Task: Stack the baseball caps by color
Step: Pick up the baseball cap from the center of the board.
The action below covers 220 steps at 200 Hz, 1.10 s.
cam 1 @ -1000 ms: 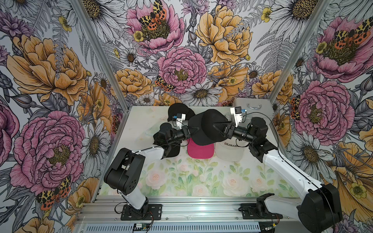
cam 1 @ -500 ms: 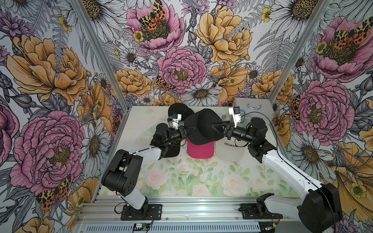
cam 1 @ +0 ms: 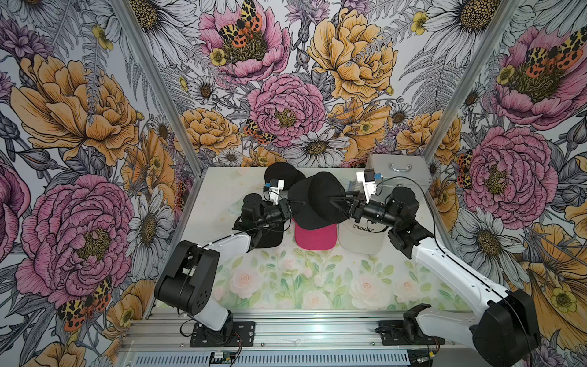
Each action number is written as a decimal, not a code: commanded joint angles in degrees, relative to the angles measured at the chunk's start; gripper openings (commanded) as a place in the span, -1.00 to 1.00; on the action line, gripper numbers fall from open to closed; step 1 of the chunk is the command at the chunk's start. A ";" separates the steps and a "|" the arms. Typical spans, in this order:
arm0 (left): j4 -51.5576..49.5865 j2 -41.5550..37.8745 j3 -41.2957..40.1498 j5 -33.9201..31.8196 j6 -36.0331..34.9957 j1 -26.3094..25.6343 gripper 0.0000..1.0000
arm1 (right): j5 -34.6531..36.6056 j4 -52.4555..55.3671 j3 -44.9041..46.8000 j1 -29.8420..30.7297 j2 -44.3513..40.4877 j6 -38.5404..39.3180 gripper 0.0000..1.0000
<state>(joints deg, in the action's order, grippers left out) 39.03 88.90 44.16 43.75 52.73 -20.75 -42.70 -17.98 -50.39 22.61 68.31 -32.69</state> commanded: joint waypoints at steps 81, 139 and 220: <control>-13.64 -0.05 -1.30 -8.60 -8.87 1.77 -1.00 | 6.29 -15.93 2.87 0.73 -6.28 1.19 -0.02; -14.10 -0.87 -0.98 -8.09 -9.14 1.35 -1.00 | 6.67 -16.26 3.46 0.69 -5.01 0.96 -0.01; -14.05 -4.38 -0.28 -5.57 -8.63 1.21 -1.00 | 25.33 7.84 1.80 -4.78 -5.03 3.81 0.99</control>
<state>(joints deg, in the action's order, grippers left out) 24.18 87.66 43.86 38.11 44.97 -20.01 -19.97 -19.11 -46.57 19.75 62.98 -30.24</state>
